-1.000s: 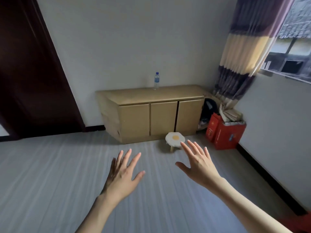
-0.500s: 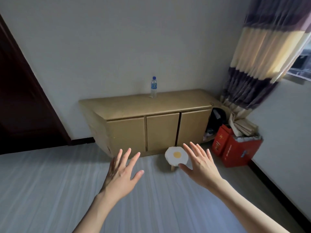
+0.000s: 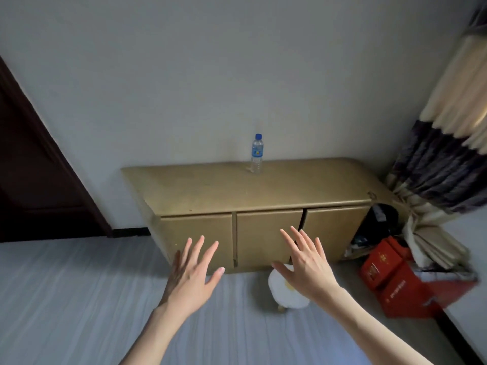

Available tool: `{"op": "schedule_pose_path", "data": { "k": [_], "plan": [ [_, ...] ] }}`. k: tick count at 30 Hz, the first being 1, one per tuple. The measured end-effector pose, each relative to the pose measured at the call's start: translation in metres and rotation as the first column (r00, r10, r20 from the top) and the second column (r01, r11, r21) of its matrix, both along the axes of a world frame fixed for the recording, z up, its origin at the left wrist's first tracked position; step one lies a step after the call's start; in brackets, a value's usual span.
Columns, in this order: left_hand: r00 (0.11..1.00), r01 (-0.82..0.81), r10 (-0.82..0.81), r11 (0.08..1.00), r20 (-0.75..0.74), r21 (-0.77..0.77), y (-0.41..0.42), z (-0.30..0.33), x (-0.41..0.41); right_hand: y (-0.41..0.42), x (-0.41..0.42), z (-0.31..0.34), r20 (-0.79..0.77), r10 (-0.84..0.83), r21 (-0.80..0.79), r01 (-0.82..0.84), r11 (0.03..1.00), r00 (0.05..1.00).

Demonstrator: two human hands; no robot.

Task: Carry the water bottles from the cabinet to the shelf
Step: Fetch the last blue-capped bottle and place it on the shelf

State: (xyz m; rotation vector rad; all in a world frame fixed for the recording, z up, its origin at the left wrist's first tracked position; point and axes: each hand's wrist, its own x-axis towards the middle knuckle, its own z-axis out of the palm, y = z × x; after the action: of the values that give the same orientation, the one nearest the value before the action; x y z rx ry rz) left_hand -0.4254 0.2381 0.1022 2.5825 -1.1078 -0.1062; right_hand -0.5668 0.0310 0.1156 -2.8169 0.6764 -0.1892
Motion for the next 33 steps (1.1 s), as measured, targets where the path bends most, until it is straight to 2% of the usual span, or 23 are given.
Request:
{"op": "schedule_pose_path", "data": {
  "k": [6, 10, 15, 19, 21, 25, 28, 30, 33],
  "plan": [
    [1.0, 0.006, -0.005, 0.999, -0.028, 0.035, -0.081, -0.028, 0.1, -0.081, 0.095, -0.023, -0.046, -0.014, 0.029, 0.015, 0.999, 0.999],
    [0.998, 0.02, -0.021, 1.0, -0.064, -0.018, -0.14, -0.033, 0.173, -0.134, 0.163, -0.035, -0.092, -0.048, 0.064, 0.054, 0.996, 0.995],
    [0.995, 0.063, -0.061, 0.998, -0.079, 0.016, -0.203, -0.042, 0.254, -0.188, 0.235, -0.048, -0.035, -0.096, 0.18, 0.101, 0.978, 0.995],
    [0.981, 0.086, -0.053, 0.982, -0.185, 0.171, -0.241, -0.07, 0.3, -0.226, 0.289, -0.069, -0.002, -0.169, 0.422, 0.154, 0.893, 0.986],
    [0.983, 0.09, -0.046, 0.964, -0.177, 0.25, -0.262, -0.079, 0.33, -0.247, 0.319, -0.08, 0.015, -0.212, 0.491, 0.177, 0.853, 0.977],
    [0.99, 0.089, -0.06, 0.967, -0.127, 0.238, -0.311, -0.101, 0.395, -0.287, 0.385, -0.105, 0.085, -0.304, 0.576, 0.202, 0.792, 0.949],
    [0.974, 0.12, -0.051, 0.943, -0.223, 0.31, -0.345, -0.135, 0.438, -0.315, 0.437, -0.132, 0.095, -0.242, 0.578, 0.144, 0.803, 0.966],
    [0.961, 0.132, -0.033, 0.926, -0.275, 0.352, -0.364, -0.152, 0.462, -0.332, 0.464, -0.144, 0.112, -0.259, 0.607, 0.14, 0.782, 0.959],
    [0.945, 0.16, -0.016, 0.893, -0.326, 0.421, -0.397, -0.176, 0.499, -0.357, 0.502, -0.156, 0.142, -0.456, 0.74, 0.212, 0.639, 0.879]
  ]
}}
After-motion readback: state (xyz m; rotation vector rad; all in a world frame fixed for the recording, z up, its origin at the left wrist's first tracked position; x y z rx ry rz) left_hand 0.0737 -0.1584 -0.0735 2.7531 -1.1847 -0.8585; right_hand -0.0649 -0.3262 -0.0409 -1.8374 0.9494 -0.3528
